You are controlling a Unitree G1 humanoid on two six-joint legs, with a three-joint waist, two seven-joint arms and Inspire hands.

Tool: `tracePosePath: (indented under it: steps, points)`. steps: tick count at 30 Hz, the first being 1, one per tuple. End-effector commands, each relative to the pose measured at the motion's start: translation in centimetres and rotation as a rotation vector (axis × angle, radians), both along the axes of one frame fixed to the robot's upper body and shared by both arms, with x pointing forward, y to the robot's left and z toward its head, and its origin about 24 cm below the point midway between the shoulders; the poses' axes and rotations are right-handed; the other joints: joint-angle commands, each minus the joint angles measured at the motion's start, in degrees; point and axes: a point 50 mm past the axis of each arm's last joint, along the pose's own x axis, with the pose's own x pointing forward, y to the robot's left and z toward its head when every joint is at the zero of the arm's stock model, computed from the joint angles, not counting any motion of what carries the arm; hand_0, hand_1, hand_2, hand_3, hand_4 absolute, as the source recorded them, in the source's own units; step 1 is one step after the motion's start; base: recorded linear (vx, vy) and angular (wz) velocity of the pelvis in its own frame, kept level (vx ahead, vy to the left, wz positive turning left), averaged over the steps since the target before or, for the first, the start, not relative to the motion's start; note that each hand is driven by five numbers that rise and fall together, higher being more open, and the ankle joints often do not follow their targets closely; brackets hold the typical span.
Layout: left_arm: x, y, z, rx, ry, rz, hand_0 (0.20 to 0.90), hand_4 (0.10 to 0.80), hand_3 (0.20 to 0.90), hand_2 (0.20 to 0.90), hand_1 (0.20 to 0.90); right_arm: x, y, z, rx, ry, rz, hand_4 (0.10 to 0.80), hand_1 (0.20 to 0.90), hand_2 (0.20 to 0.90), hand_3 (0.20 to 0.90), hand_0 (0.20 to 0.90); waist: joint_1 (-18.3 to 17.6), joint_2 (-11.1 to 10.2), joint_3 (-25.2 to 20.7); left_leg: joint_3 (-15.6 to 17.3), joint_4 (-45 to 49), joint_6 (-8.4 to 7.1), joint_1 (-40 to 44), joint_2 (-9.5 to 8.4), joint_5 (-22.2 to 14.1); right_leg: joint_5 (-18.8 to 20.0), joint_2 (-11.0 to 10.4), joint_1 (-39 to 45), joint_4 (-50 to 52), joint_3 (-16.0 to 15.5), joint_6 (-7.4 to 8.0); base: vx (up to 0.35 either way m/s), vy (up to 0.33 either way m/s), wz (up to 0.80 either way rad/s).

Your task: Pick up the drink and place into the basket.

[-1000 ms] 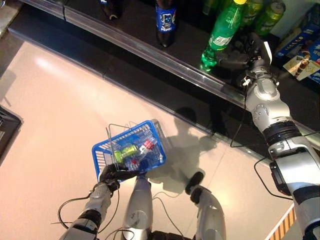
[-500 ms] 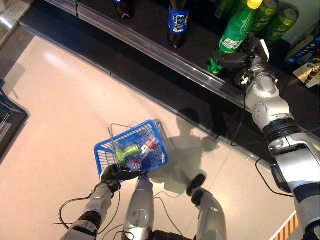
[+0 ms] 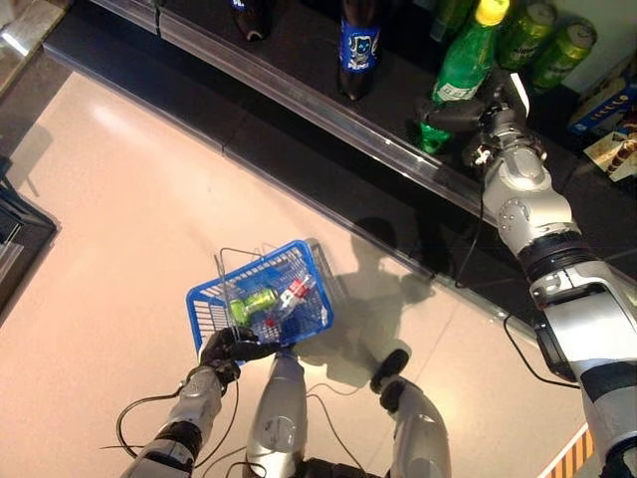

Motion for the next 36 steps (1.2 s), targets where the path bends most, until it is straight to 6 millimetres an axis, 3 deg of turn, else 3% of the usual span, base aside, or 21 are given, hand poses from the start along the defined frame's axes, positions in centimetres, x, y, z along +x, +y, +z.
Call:
tracePosePath:
  steps: [1,19,20,22,25,31,36]
  points:
    - [-2.2,3.9,0.9,0.125,-0.039,-0.034,0.300,0.100,0.200,0.300,0.300,-2.0,2.1,9.8,0.004,-0.350,0.105,0.100,0.300,0.300,0.200,0.300,1.7,2.9,-1.4,0.0,3.1,2.60,-1.8,-1.30,-1.8,1.1,-2.5,6.3,-6.1,-0.9,5.00,0.000,0.000,0.00]
    - [-2.0,3.9,1.0,0.130,-0.049,-0.034,0.300,0.100,0.200,0.300,0.300,-2.1,2.1,9.7,0.071,-0.392,0.120,0.100,0.300,0.300,0.200,0.300,1.5,3.0,-1.6,0.3,2.2,2.58,-1.4,-1.21,-1.3,2.0,-2.3,6.9,-7.6,-1.1,5.39,-0.008,0.000,0.00]
    - [-2.0,3.9,1.1,0.130,-0.051,-0.035,0.300,0.100,0.200,0.300,0.300,-2.1,2.0,9.7,0.071,-0.395,0.122,0.100,0.300,0.300,0.200,0.300,1.5,3.0,-1.3,0.8,2.1,2.90,-1.9,-1.43,0.1,3.2,-2.6,6.6,-7.9,-1.8,4.78,0.000,0.000,0.00]
    - [-2.0,4.0,1.0,0.130,-0.048,-0.033,0.300,0.100,0.200,0.300,0.300,-2.2,2.1,9.6,0.070,-0.400,0.131,0.100,0.300,0.300,0.200,0.300,1.5,2.9,-2.0,0.5,1.6,2.50,-0.8,-1.16,-1.2,2.1,-2.2,7.6,-8.2,-1.2,5.46,-0.005,-0.005,-0.02]
    - [-2.1,4.0,1.0,0.131,-0.047,-0.035,0.300,0.100,0.200,0.300,0.300,-2.3,2.0,9.6,0.066,-0.404,0.138,0.100,0.300,0.300,0.200,0.300,1.3,2.8,-2.2,1.1,1.0,2.76,-0.8,-1.37,0.4,3.5,-2.5,7.7,-9.1,-1.9,4.90,-0.057,0.010,-0.02]
    - [-2.4,4.3,0.9,0.133,-0.039,-0.025,0.300,0.100,0.200,0.300,0.300,-2.6,2.4,9.7,0.034,-0.428,0.174,0.100,0.300,0.300,0.200,0.300,1.3,2.5,-4.0,1.7,-1.5,2.46,1.5,-0.98,1.0,4.0,-2.3,9.9,-11.0,-2.3,5.21,0.000,0.000,0.00]
    - [-3.8,4.4,0.0,0.135,-0.002,-0.039,0.300,0.100,0.200,0.300,0.300,-2.8,2.3,8.1,-0.002,-0.414,0.198,0.100,0.300,0.300,0.200,0.300,1.4,2.1,-8.2,3.0,-9.2,1.66,6.6,-0.54,2.9,5.1,-1.4,14.6,-16.6,-3.3,5.76,0.046,0.003,-0.04]
